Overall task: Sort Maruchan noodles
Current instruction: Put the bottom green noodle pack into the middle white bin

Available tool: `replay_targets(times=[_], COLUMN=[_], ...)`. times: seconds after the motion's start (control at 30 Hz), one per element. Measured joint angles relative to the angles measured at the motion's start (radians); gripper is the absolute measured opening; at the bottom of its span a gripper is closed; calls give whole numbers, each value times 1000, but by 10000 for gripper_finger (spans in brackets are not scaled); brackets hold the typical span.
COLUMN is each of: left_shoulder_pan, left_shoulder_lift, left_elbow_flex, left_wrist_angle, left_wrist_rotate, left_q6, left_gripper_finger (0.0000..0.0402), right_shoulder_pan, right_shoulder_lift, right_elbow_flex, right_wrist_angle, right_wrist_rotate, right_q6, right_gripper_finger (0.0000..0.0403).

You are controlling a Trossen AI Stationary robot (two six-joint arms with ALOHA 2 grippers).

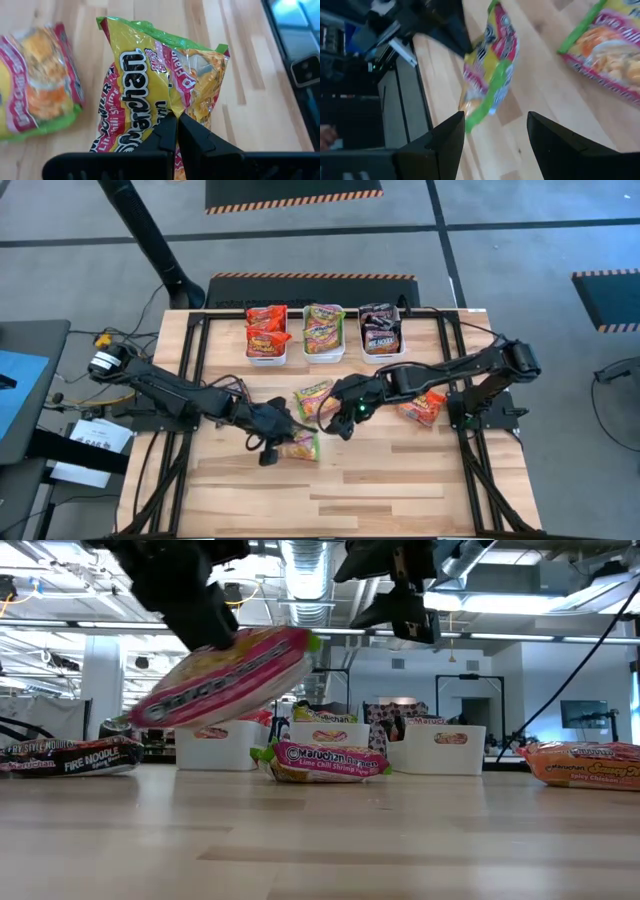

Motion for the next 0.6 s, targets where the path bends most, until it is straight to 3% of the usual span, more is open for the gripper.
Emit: replay_targets(times=[0.6], left_shoulder_pan=[78], left_shoulder_lift=[-1], left_elbow_flex=[1], left_wrist_angle=[229], left_wrist_rotate=[-52], left_q6=[54], left_gripper_finger=[0], right_shoulder_pan=[-50], right_shoulder_lift=[0], right_elbow_flex=[0], right_wrist_angle=[4], right_wrist_rotate=[-9], right_q6=[11], right_gripper_finger=[240])
